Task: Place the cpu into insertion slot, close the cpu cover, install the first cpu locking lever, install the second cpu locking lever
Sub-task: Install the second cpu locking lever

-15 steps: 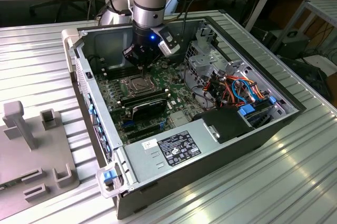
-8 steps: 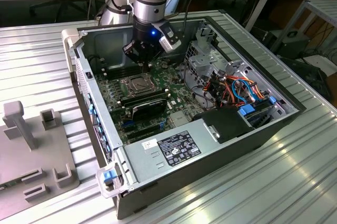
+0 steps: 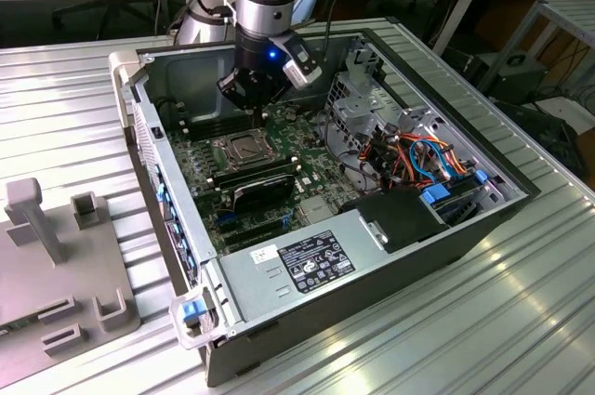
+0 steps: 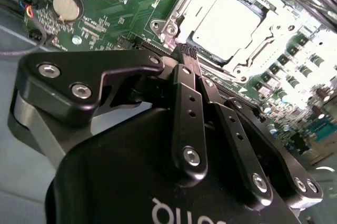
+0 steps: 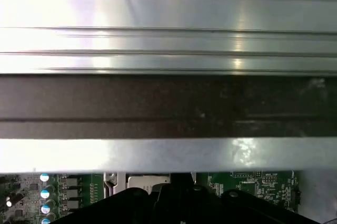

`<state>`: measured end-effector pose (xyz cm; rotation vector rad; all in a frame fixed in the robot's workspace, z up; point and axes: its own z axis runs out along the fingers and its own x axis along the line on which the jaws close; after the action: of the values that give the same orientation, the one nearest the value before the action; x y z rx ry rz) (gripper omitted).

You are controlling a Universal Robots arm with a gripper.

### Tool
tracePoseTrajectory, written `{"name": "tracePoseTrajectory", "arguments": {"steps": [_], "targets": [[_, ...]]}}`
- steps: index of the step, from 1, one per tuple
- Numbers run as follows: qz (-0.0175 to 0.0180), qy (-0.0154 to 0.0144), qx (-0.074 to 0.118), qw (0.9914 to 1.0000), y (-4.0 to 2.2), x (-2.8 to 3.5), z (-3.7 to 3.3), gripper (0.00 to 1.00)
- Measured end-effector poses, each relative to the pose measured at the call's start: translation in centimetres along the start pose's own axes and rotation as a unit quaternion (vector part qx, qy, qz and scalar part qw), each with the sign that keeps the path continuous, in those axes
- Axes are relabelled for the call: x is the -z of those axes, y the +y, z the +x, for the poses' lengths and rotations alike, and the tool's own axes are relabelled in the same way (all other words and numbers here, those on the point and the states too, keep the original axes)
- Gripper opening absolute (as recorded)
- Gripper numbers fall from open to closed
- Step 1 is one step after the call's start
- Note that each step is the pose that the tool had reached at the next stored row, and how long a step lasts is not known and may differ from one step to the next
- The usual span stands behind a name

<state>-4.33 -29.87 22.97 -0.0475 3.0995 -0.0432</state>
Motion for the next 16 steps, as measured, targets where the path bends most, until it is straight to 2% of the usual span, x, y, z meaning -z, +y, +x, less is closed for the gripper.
{"name": "tracePoseTrajectory", "arguments": {"steps": [1, 3, 6, 8, 10, 16], "targets": [[-0.0007, -0.0003, 0.017, 0.99986, 0.00, 0.00, 0.00, 0.11], [-0.0014, -0.0007, 0.033, 0.99944, 0.00, 0.00, 0.01, 0.11], [-0.0025, -0.0008, 0.059, 0.99826, 0.00, 0.00, -0.01, 0.11], [-0.0018, -0.0002, 0.061, 0.99817, -0.01, 0.05, -0.01, 0.11], [0.0019, 0.0001, 0.061, 0.99815, -0.02, 0.62, -0.04, 0.11], [0.0071, 0.0006, 0.061, 0.99812, -0.15, 1.59, -0.07, 0.11]]}}
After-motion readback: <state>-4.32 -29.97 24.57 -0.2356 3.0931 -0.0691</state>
